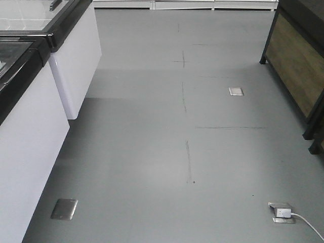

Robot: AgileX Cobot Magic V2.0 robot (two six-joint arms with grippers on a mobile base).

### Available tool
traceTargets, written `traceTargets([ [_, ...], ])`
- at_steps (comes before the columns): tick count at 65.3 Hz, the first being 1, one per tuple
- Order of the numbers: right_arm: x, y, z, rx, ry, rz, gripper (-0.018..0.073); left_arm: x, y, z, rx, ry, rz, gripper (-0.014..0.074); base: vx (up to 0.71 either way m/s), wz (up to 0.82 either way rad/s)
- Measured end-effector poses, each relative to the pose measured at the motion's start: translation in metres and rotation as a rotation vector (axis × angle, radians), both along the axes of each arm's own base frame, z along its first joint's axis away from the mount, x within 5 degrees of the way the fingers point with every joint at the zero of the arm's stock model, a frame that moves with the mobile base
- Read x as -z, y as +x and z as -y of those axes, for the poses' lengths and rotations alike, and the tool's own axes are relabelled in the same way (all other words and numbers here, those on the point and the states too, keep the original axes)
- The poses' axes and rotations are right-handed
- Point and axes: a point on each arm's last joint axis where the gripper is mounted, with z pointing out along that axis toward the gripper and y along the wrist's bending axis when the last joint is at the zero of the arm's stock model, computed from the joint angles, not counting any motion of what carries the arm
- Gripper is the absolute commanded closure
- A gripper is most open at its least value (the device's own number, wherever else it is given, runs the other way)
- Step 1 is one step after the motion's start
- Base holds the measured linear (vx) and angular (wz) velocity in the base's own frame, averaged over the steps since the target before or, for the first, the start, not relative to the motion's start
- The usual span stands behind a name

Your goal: Left arm holds basket, right arm returns cookies

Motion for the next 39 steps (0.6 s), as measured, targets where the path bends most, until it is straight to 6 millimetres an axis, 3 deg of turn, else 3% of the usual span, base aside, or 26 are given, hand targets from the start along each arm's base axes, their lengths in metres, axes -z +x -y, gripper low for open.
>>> traceTargets([
  [39,0.000,0.000,0.000,0.000,0.000,0.000,0.0562,0.014,0.018,-0.004,0.028,-0.095,0.109,0.0063,0.00,0.00],
])
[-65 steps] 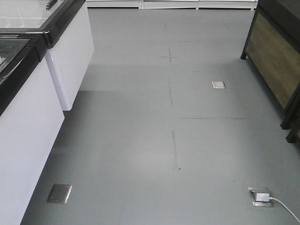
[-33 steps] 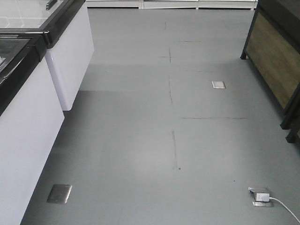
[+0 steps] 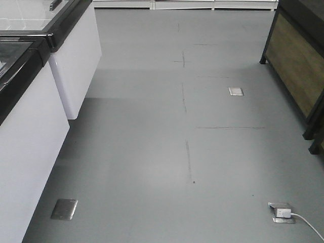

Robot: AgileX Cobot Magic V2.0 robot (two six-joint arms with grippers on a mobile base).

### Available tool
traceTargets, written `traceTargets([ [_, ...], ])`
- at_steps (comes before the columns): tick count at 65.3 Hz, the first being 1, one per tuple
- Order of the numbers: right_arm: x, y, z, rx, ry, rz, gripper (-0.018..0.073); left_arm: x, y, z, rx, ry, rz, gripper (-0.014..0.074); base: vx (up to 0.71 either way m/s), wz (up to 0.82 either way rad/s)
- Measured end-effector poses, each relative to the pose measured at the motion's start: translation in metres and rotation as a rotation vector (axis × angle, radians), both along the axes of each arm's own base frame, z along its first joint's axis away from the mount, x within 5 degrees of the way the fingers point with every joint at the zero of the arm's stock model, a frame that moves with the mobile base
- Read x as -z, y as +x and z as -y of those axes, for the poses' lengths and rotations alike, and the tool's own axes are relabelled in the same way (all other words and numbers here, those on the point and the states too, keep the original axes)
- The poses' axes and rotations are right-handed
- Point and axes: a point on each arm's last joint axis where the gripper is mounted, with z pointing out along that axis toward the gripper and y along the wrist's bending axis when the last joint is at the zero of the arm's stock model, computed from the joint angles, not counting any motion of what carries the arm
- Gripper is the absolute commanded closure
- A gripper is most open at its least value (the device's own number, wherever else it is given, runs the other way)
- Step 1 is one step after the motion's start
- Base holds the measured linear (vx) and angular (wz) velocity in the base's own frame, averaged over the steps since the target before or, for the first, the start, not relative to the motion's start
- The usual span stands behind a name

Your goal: Left arm holds basket, right arm returns cookies

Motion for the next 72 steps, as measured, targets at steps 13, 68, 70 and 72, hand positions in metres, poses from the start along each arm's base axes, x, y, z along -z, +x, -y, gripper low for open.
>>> traceTargets([
  [13,0.000,0.000,0.000,0.000,0.000,0.000,0.0562,0.006,0.004,-0.004,-0.002,0.004,0.005,0.0071,0.00,0.00],
  [68,0.000,0.000,0.000,0.000,0.000,0.000,0.0562,0.002,0.014,-0.009,-0.003,0.023,0.075,0.0594,0.00,0.00],
  [70,0.000,0.000,0.000,0.000,0.000,0.000,0.0562,0.003,0.014,-0.010,-0.005,0.018,0.080,0.0604,0.00,0.00],
  [72,0.000,0.000,0.000,0.000,0.000,0.000,0.0562,0.003,0.014,-0.010,-0.006,0.013,0.087,0.0605,0.00,0.00],
])
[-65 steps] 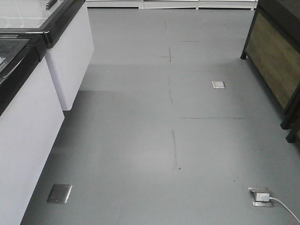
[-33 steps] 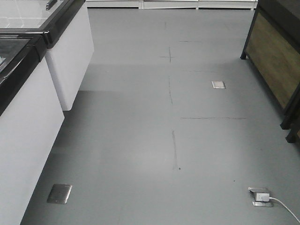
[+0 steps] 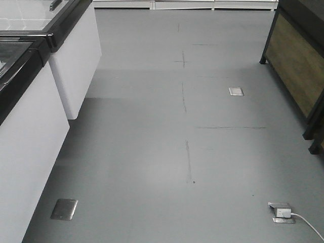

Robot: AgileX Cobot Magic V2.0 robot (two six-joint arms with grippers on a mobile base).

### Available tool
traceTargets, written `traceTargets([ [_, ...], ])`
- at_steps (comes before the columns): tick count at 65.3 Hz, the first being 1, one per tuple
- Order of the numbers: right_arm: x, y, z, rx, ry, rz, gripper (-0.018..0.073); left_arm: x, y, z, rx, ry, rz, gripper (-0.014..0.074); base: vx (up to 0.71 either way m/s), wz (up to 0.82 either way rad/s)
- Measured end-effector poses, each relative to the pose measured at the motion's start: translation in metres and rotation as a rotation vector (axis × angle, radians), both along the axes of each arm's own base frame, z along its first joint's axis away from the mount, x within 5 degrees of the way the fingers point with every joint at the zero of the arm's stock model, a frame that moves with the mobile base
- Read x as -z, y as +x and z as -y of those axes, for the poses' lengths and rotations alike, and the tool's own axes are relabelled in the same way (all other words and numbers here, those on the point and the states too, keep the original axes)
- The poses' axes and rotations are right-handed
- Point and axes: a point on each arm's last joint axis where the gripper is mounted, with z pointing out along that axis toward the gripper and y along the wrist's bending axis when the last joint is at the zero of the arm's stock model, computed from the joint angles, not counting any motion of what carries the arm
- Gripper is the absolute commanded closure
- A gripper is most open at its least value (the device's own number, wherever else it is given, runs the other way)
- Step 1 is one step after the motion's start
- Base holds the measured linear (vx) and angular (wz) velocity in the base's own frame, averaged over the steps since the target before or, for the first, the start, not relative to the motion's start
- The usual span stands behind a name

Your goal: Left arm holds basket, right arm returns cookies

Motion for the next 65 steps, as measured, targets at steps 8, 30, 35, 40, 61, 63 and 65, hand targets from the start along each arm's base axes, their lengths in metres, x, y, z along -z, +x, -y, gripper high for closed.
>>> traceTargets([
  [8,0.0000,0.0000,0.0000,0.000,0.000,0.000,0.0562,0.0000,0.0000,-0.0001,0.000,-0.005,0.007,0.0603,0.00,0.00],
  [30,0.0000,0.0000,0.0000,0.000,0.000,0.000,0.0562,0.0000,0.0014,-0.0014,-0.001,0.015,0.029,0.0602,0.00,0.00],
  [35,0.0000,0.0000,0.0000,0.000,0.000,0.000,0.0562,-0.0002,0.0017,-0.0015,-0.002,0.026,0.029,0.0602,0.00,0.00],
  [40,0.0000,0.0000,0.0000,0.000,0.000,0.000,0.0562,0.0001,0.0023,-0.0019,0.000,0.033,0.033,0.0602,0.00,0.00],
  [61,0.0000,0.0000,0.0000,0.000,0.000,0.000,0.0562,-0.0026,0.0021,-0.0014,0.007,0.041,0.102,0.0602,0.00,0.00],
  [63,0.0000,0.0000,0.0000,0.000,0.000,0.000,0.0562,-0.0035,0.0020,-0.0012,0.010,0.042,0.114,0.0602,0.00,0.00],
  [65,0.0000,0.0000,0.0000,0.000,0.000,0.000,0.0562,-0.0042,0.0020,-0.0010,0.013,0.042,0.125,0.0602,0.00,0.00],
])
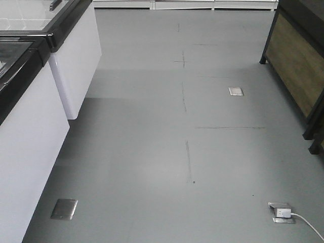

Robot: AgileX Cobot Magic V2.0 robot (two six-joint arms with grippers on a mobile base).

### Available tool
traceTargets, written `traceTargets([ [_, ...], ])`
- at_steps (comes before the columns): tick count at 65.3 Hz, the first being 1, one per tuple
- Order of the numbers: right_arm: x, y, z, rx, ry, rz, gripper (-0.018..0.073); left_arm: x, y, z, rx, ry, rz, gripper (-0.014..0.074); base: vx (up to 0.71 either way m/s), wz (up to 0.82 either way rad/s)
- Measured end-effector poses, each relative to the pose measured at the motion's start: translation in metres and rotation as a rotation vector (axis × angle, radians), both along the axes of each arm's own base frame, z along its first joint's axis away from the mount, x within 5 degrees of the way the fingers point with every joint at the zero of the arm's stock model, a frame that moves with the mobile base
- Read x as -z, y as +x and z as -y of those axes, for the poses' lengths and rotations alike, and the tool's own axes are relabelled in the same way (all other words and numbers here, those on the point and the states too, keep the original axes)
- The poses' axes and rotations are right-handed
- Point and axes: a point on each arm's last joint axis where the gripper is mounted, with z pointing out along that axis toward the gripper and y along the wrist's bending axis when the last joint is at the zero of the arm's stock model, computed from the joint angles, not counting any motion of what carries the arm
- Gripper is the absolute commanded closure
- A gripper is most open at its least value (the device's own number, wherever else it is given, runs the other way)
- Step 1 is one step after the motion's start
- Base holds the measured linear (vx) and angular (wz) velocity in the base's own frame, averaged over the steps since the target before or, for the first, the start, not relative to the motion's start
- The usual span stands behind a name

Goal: Left arm holds basket, right arm returns cookies
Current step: 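Bring the light-blue basket with the cookie box in front of the robot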

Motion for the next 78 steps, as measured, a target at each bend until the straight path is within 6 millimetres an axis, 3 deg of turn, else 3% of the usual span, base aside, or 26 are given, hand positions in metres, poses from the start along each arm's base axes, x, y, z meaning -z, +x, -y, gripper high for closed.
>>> traceTargets([
  [14,0.000,0.000,0.000,0.000,0.000,0.000,0.0562,-0.005,0.001,0.005,0.053,0.009,0.018,0.0602,0.00,0.00],
  [36,0.000,0.000,0.000,0.000,0.000,0.000,0.0562,-0.044,0.025,0.024,0.256,0.108,0.091,0.0601,0.00,0.00],
  [54,0.000,0.000,0.000,0.000,0.000,0.000,0.0562,-0.045,0.048,0.066,0.427,0.064,0.120,0.0601,0.00,0.00],
  [78,0.000,0.000,0.000,0.000,0.000,0.000,0.0562,-0.039,0.078,0.146,0.713,0.020,0.117,0.0599,0.00,0.00],
])
